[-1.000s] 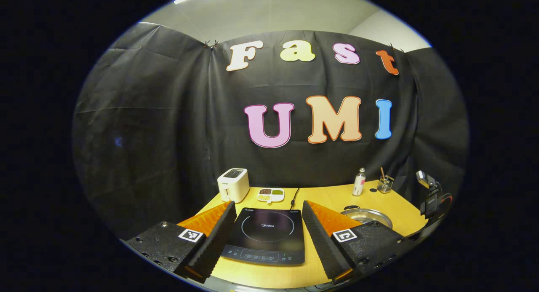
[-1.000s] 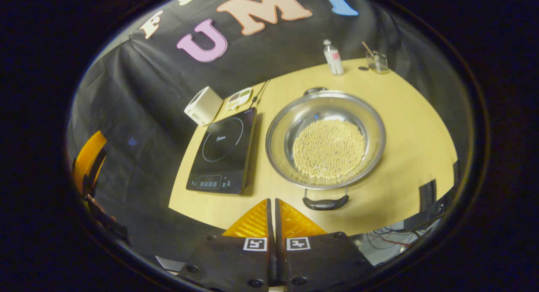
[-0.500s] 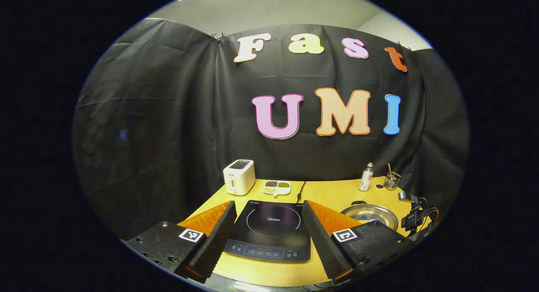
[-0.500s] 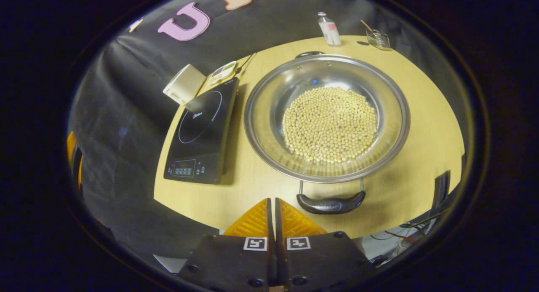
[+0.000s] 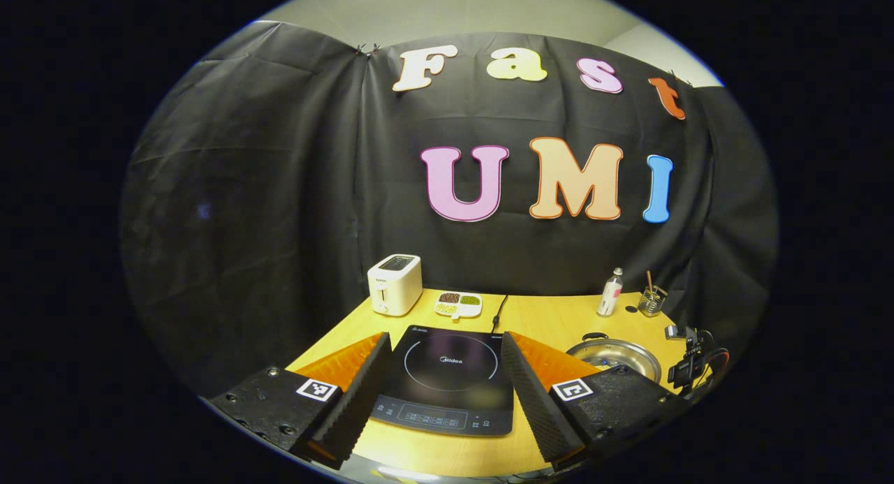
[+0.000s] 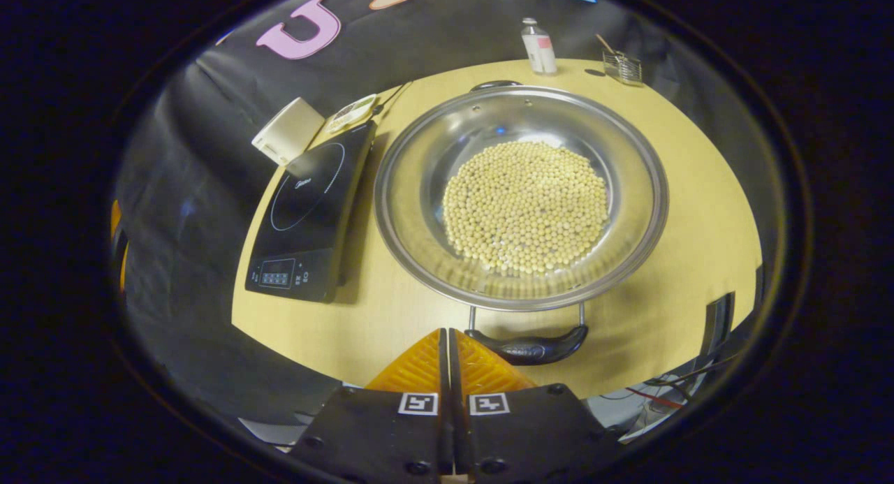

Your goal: First push the handle of the pot to place it horizontally, then grasp the pot with both hands and set it on the induction cooktop.

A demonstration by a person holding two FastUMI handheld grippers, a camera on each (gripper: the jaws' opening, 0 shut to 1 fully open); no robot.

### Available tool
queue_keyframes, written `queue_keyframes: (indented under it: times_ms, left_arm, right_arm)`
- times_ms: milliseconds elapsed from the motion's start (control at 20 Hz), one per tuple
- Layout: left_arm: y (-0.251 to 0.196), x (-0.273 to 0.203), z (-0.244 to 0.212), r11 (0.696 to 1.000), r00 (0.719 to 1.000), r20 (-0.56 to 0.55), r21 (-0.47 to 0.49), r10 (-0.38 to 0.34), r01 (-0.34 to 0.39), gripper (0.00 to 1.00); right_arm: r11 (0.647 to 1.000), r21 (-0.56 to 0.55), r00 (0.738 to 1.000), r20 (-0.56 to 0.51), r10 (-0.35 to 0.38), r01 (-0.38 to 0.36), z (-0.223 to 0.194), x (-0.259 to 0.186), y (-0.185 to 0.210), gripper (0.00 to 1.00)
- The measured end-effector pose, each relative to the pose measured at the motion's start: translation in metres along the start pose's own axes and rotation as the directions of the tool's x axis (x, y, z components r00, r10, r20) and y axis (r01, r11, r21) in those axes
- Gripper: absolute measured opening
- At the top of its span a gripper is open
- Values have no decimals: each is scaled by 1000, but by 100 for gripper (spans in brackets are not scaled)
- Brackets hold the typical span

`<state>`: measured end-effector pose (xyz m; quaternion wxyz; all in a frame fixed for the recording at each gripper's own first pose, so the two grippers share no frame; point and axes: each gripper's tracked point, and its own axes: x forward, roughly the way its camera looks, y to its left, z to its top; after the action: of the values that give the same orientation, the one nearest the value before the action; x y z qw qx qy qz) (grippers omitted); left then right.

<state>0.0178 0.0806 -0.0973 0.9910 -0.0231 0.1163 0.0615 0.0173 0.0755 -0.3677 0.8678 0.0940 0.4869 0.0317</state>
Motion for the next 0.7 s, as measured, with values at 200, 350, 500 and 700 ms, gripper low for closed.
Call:
queue_keyframes:
  times_ms: [200,350,500,700]
  left_arm:
    - [-2,4,-4,1000,1000,-16,-15,-22,21,96]
    - [0,5,-5,1000,1000,-15,6,-25,25,96]
    - [-5,6,-5,999,999,-15,10,-33,33,96]
    - [-18,9,-8,999,999,-28,13,-45,46,96]
  right_arm:
    - [988,-74,991,10,-137,137,4,-1,-30,0]
    - [975,-78,978,31,-204,206,12,-3,-56,2]
    - [971,-20,971,42,-236,237,22,-4,-79,2]
    - [961,24,960,43,-276,275,32,-4,-108,0]
